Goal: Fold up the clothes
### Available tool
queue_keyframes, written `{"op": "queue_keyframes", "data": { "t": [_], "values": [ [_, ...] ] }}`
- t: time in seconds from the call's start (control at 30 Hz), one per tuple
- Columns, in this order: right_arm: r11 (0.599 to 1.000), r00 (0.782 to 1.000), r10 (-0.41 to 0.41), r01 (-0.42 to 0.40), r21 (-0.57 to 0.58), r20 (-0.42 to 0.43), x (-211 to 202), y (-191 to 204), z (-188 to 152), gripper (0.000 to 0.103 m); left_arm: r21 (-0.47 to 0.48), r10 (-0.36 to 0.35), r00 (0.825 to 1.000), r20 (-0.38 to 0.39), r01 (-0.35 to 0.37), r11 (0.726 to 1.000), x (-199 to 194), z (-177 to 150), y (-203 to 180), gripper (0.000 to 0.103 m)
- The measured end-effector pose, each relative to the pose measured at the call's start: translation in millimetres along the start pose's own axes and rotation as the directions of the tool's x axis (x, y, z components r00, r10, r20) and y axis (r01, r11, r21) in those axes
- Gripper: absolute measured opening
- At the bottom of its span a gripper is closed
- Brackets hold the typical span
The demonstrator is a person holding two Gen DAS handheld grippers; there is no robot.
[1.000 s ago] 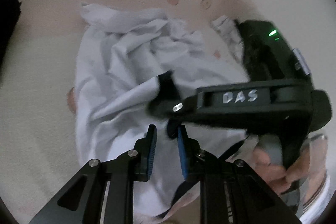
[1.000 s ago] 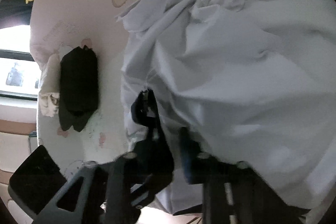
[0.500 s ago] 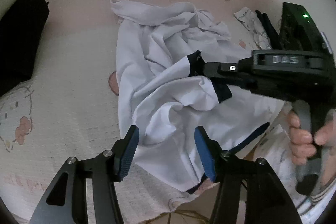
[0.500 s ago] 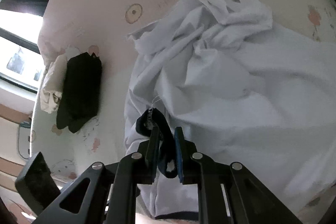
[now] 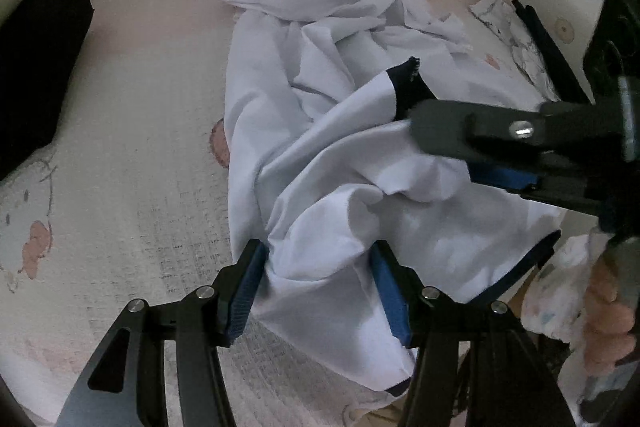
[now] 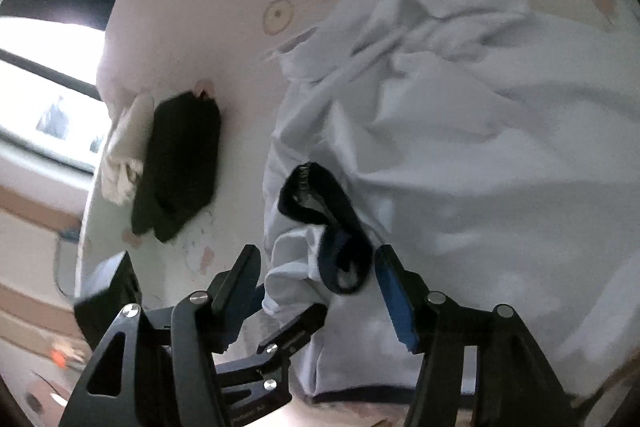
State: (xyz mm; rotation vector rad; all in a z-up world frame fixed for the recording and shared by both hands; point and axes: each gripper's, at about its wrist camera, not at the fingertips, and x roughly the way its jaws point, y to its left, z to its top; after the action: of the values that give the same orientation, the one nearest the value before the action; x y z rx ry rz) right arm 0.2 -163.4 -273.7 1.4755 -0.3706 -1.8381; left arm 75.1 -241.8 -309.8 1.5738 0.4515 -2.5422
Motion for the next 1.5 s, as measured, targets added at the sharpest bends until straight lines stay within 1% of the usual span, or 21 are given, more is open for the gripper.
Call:
{"op": "queue_keyframes", "data": {
  "t": [0.13,0.17,0.27,0.37,0.5,0.67,0.73,0.83,0.93,1.0,1.07,1.13,1.17,1.2,1.23,1.3,1.33,1.37,1.4,1.43,1.5],
  "values": [
    [0.995,0.997,-0.078,0.077,-0.065,-0.01,15.7,9.0,0.1,0.059,-0.015,-0.011,0.999,0.04,0.011,1.0,-5.1,-2.7,3.7,0.051],
    [0.992,0.995,-0.101,0.099,-0.081,-0.011,19.1,11.0,0.2,0.058,-0.018,-0.015,0.998,0.061,0.016,1.0,-7.5,-3.8,5.1,0.045],
    [0.983,0.988,-0.157,0.156,-0.094,-0.003,24.6,11.8,0.8,0.027,-0.025,-0.023,0.996,0.09,0.025,0.999,-14.2,-6.1,10.2,0.026],
    [0.989,0.992,-0.127,0.126,-0.072,-0.013,25.0,9.0,3.5,0.011,-0.025,-0.027,0.993,0.111,0.03,0.999,-23.4,-7.6,15.2,0.02],
    [0.996,1.0,0.016,-0.016,-0.087,0.006,13.7,25.2,7.0,0.01,-0.037,-0.036,0.989,0.142,0.042,0.998,-39.6,-7.5,27.0,0.017],
    [0.984,0.989,0.142,-0.144,-0.106,-0.033,14.0,58.3,10.9,0.01,-0.059,-0.039,0.983,0.179,0.051,0.997,-61.7,-14.1,49.4,0.016],
    [0.977,0.98,0.188,-0.194,-0.09,-0.062,22.2,67.6,10.6,0.01,-0.077,-0.021,0.982,0.188,0.036,0.996,-69.5,-20.3,60.3,0.015],
    [0.973,0.971,0.211,-0.219,-0.069,-0.109,39.0,81.7,8.1,0.01,-0.122,-0.007,0.985,0.175,0.029,0.992,-76.4,-34.7,78.6,0.015],
    [0.95,0.939,0.295,-0.308,-0.049,-0.178,61.6,107.0,3.3,0.01,-0.166,0.006,0.987,0.161,0.021,0.986,-83.3,-49.1,96.9,0.015],
    [0.945,0.929,0.293,-0.318,-0.082,-0.224,74.1,127.0,-4.9,0.01,-0.19,0.015,0.987,0.159,0.015,0.982,-88.8,-58.9,109.3,0.014],
    [0.943,0.929,0.266,-0.306,-0.13,-0.259,83.4,142.8,-16.6,0.01,-0.22,-0.001,0.985,0.174,0.04,0.975,-96.4,-66.3,123.6,0.014],
    [0.934,0.916,0.261,-0.319,-0.159,-0.304,93.5,155.2,-27.1,0.01,-0.271,-0.035,0.982,0.188,0.086,0.959,-103.0,-70.3,138.8,0.014],
    [0.932,0.919,0.248,-0.312,-0.181,-0.308,94.6,159.8,-31.2,0.01,-0.304,-0.061,0.977,0.205,0.122,0.945,-105.7,-70.7,145.6,0.015],
    [0.933,0.93,0.222,-0.29,-0.214,-0.292,92.1,163.1,-33.3,0.01,-0.337,-0.088,0.971,0.222,0.161,0.928,-108.4,-70.8,152.8,0.015],
    [0.932,0.942,0.195,-0.265,-0.247,-0.273,89.0,166.2,-35.2,0.011,-0.374,-0.121,0.964,0.237,0.206,0.904,-110.5,-70.5,160.9,0.015],
    [0.936,0.96,0.151,-0.216,-0.278,-0.236,81.4,165.5,-34.9,0.012,-0.425,-0.163,0.958,0.236,0.252,0.869,-109.2,-69.1,169.8,0.024],
    [0.941,0.97,0.129,-0.186,-0.283,-0.208,74.0,161.9,-33.3,0.017,-0.451,-0.169,0.961,0.22,0.254,0.855,-107.3,-66.1,173.4,0.043],
    [0.945,0.976,0.111,-0.161,-0.284,-0.185,66.9,157.2,-32.4,0.035,-0.471,-0.172,0.962,0.213,0.255,0.844,-105.1,-63.4,174.8,0.062],
    [0.95,0.984,0.091,-0.132,-0.284,-0.153,57.9,151.2,-30.8,0.052,-0.481,-0.176,0.96,0.218,0.263,0.837,-102.5,-61.4,172.3,0.066],
    [0.954,0.99,0.071,-0.102,-0.282,-0.118,48.5,145.1,-29.1,0.056,-0.489,-0.193,0.953,0.234,0.287,0.824,-101.3,-60.6,172.7,0.066],
    [0.958,0.997,0.049,-0.066,-0.28,-0.067,35.1,135.2,-24.8,0.057,-0.502,-0.227,0.942,0.247,0.325,0.802,-98.3,-59.1,172.0,0.066]
  ]
}}
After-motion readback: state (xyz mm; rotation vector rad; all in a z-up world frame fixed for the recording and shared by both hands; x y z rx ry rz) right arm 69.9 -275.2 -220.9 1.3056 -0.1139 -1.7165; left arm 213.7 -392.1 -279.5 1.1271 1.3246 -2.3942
